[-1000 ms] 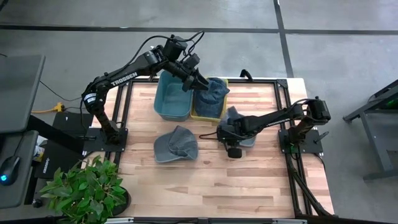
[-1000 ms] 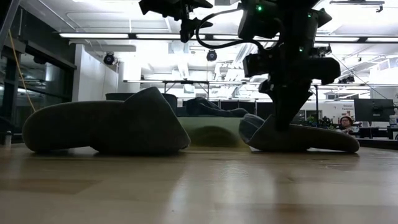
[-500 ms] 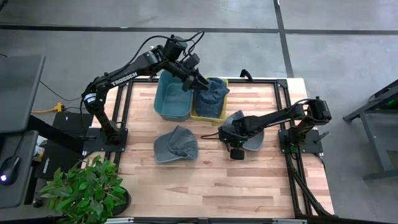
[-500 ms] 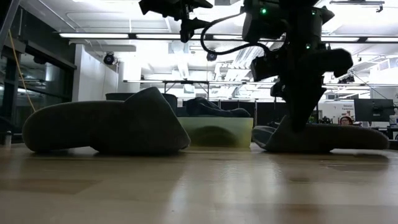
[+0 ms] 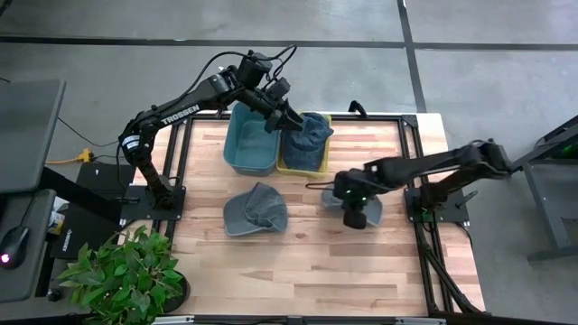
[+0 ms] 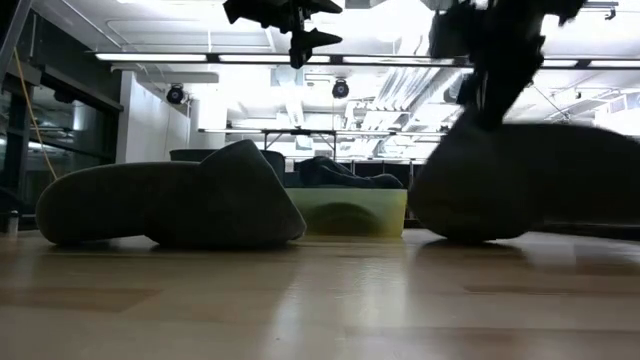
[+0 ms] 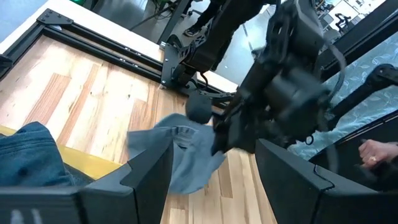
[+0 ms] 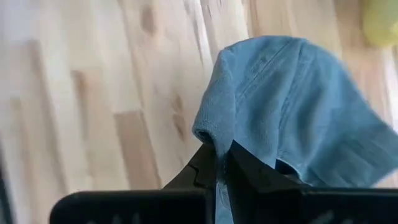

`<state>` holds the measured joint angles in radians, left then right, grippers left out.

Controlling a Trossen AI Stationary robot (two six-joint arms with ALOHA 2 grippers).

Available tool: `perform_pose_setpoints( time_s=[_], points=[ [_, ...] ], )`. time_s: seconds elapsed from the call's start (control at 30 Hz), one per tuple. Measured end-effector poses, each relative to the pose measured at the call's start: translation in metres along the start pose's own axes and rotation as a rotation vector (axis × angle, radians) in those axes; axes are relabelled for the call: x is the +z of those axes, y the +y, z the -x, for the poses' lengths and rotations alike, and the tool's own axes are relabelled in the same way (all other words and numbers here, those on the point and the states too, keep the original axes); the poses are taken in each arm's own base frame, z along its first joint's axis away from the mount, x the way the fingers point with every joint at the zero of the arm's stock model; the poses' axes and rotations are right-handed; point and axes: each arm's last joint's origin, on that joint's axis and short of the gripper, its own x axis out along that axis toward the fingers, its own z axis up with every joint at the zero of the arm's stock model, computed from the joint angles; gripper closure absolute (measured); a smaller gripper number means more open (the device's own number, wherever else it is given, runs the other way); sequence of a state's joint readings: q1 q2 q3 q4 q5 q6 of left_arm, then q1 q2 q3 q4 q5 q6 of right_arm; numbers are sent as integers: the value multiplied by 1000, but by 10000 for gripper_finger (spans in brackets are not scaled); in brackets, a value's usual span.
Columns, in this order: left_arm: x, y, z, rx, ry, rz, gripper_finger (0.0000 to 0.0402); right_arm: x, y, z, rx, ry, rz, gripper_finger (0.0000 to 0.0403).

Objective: Pick & Place hat
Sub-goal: Put the right gray cap into the blue bin

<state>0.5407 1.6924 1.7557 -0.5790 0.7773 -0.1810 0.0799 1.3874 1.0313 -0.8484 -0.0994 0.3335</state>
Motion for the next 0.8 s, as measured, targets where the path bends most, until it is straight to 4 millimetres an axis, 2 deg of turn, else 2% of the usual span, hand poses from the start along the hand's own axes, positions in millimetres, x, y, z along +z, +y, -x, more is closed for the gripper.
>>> perform_pose_setpoints(
  time_s=[0.43, 0.8],
  points=[
    [0, 0, 0, 1, -1, 4, 176, -31, -4, 97, 47, -431, -35, 395],
    [1, 0, 0, 1, -7, 25, 176, -44, -6, 157, 56, -893, 55, 395]
  ],
)
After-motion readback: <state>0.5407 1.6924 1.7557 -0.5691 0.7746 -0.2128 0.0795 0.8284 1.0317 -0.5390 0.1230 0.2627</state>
